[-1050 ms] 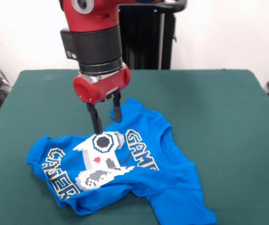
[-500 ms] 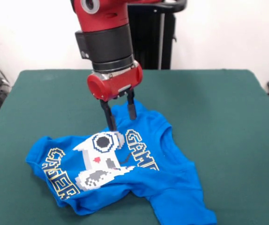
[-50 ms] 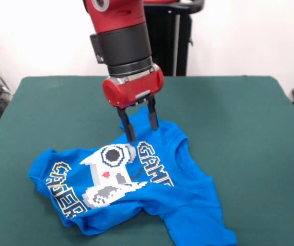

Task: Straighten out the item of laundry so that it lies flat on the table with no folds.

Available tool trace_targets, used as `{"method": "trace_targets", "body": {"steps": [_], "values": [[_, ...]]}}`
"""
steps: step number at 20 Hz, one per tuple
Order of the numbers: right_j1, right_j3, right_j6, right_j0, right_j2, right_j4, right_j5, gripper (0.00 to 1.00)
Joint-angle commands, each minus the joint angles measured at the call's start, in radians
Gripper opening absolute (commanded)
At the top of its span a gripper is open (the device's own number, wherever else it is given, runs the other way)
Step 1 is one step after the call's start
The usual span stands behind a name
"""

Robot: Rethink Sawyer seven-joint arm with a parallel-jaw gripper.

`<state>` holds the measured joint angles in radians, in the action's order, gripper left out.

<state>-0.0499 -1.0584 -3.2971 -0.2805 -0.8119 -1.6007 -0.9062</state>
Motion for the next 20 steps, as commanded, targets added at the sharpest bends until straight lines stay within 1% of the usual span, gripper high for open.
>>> {"method": "trace_targets", "body": {"steps": [1,7,10,14,20], "values": [[0.032,-0.081,0.133,-0.033,0.206,0.115,0.093,1.00],[0.036,-0.096,0.061,-0.084,0.157,0.102,0.113,1.00],[0.044,-0.104,0.007,-0.110,0.133,0.097,0.147,1.00],[0.033,-0.119,0.015,-0.124,0.133,0.109,0.176,1.00],[0.057,-0.101,-0.074,-0.159,0.127,0.108,0.224,1.00]]}}
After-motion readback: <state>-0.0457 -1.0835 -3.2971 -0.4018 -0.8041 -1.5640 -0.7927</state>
